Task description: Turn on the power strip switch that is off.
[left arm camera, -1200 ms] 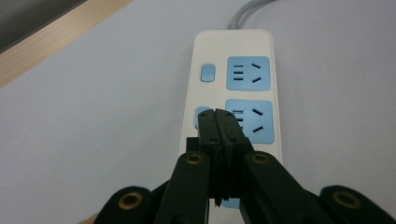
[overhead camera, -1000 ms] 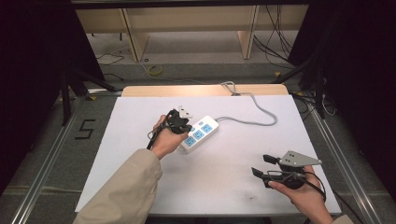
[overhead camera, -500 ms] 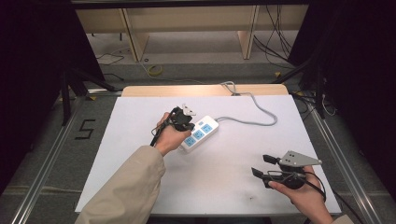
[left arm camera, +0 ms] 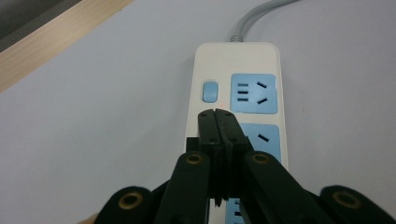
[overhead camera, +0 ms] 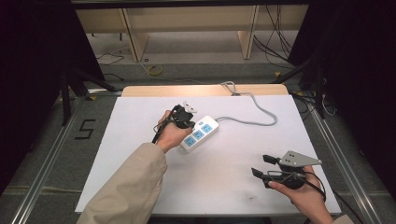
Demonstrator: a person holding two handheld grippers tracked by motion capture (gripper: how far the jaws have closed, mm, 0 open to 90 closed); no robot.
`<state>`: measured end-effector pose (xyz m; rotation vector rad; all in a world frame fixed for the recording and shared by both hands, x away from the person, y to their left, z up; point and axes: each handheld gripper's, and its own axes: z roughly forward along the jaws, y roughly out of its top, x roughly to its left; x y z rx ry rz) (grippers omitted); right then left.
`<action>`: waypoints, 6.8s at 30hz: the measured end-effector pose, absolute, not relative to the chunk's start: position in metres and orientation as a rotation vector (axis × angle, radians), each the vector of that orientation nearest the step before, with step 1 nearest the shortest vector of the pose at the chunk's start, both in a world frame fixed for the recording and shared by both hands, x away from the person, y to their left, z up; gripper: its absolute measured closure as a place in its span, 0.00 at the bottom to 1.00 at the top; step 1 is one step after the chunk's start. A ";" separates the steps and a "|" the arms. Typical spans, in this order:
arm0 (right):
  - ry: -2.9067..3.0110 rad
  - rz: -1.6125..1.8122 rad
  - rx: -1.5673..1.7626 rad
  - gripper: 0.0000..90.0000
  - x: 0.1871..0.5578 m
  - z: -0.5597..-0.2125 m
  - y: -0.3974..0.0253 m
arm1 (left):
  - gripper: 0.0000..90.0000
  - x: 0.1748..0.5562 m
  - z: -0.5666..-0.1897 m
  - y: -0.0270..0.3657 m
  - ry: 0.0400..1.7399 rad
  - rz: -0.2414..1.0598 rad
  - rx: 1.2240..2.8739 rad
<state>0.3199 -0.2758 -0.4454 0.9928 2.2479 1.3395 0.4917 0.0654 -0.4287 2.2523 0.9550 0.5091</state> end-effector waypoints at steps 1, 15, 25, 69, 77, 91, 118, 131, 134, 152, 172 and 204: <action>2.248 1.340 0.993 0.36 0.320 -0.445 -0.276 | 1.00 0.492 -0.429 0.065 0.956 0.511 2.255; 2.248 1.341 0.994 0.36 0.320 -0.446 -0.276 | 1.00 0.499 -0.434 0.064 0.988 0.498 2.261; 2.248 1.341 0.992 0.36 0.320 -0.446 -0.276 | 1.00 0.503 -0.440 0.062 1.000 0.489 2.275; 2.254 1.340 0.985 0.36 0.320 -0.446 -0.275 | 1.00 0.511 -0.448 0.058 1.022 0.473 2.302; 2.254 1.338 0.983 0.36 0.320 -0.445 -0.275 | 1.00 0.512 -0.448 0.058 1.029 0.468 2.300; 2.254 1.339 0.980 0.36 0.320 -0.445 -0.275 | 1.00 0.513 -0.447 0.056 1.042 0.463 2.316; 2.256 1.343 0.981 0.36 0.319 -0.445 -0.274 | 1.00 0.517 -0.445 0.052 1.082 0.436 2.356; 2.254 1.342 0.982 0.36 0.319 -0.445 -0.274 | 1.00 0.518 -0.443 0.040 1.074 0.434 2.410; 2.254 1.339 0.981 0.36 0.318 -0.444 -0.275 | 1.00 0.518 -0.443 0.038 1.064 0.443 2.422; 2.251 1.341 0.981 0.36 0.317 -0.444 -0.276 | 1.00 0.520 -0.443 0.040 1.076 0.423 2.397; 2.253 1.338 0.980 0.36 0.318 -0.445 -0.275 | 1.00 0.522 -0.441 0.046 1.096 0.430 2.403; 2.252 1.337 0.972 0.36 0.316 -0.444 -0.275 | 1.00 0.522 -0.441 0.040 1.087 0.444 2.466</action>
